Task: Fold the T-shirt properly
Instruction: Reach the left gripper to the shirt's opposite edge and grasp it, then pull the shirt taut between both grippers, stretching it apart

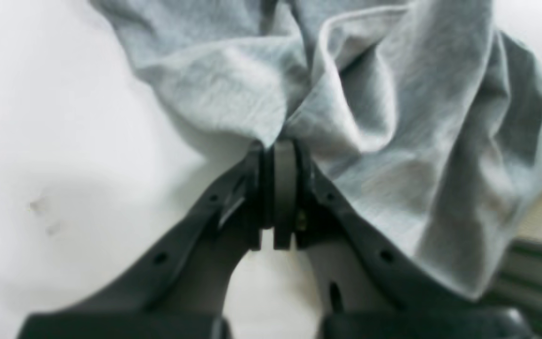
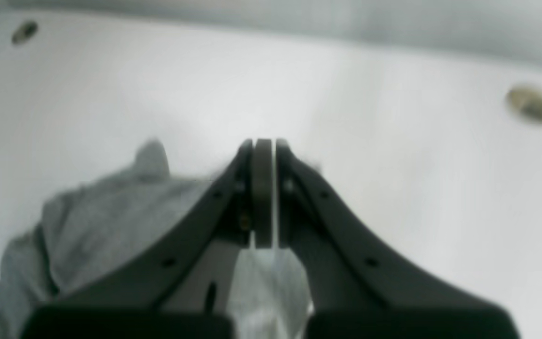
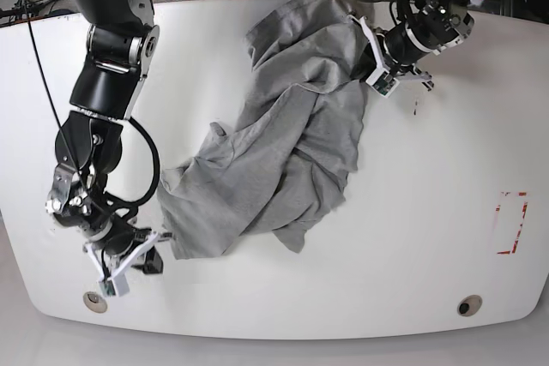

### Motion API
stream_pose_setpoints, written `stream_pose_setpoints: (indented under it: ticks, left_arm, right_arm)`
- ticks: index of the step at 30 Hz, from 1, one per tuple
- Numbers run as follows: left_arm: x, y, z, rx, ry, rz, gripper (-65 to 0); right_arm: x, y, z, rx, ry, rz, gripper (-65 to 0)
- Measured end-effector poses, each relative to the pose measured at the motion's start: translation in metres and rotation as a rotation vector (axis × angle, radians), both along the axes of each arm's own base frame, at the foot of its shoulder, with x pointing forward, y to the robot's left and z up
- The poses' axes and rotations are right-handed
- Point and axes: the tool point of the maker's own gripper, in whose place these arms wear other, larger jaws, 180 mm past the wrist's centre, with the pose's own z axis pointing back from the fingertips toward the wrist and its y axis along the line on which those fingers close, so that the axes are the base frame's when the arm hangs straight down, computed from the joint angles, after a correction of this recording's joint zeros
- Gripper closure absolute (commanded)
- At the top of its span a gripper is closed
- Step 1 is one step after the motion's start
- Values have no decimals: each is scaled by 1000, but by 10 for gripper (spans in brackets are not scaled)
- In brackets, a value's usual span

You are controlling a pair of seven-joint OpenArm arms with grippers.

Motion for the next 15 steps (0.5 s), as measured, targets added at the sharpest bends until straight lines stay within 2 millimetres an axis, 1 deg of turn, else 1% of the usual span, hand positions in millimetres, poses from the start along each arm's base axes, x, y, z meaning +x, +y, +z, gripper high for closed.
stream_pose_setpoints:
  ticks: [1, 2, 4, 5, 6, 7, 8, 10, 11, 12, 15]
  left_arm:
    - [0, 6, -1, 16, 3, 10, 0]
    - [2, 14, -1, 32, 0, 26, 0]
    - [6, 26, 1, 47, -10, 58, 0]
    - [7, 29, 2, 50, -13, 69, 0]
    - [9, 32, 3, 52, -18, 79, 0]
    - [10, 34, 4, 54, -21, 85, 0]
    - [12, 36, 5, 53, -25, 91, 0]
    - [16, 42, 7, 65, -36, 103, 0]
    - [19, 45, 9, 68, -45, 111, 0]
    - [21, 48, 11, 70, -53, 120, 0]
    - [25, 56, 14, 76, -65, 142, 0]
  right_arm:
    - [-5, 2, -13, 1, 34, 0, -49]
    - [-13, 5, -27, 8, 68, -2, -97]
    - [-27, 21, -49, 37, 121, 18, -187]
    - [-32, 27, -55, 45, 136, 28, -265]
    - [-38, 39, -60, 73, 149, 50, -330]
    - [-42, 44, -62, 105, 154, 56, -373]
    - [-45, 47, -63, 127, 151, 57, -434]
    - [-50, 46, -59, 184, 130, 44, -518]
    - [-52, 44, -60, 199, 125, 34, -539]
    - [-54, 40, -60, 209, 119, 22, -545]
    - [-63, 34, -70, 223, 145, 3, -545]
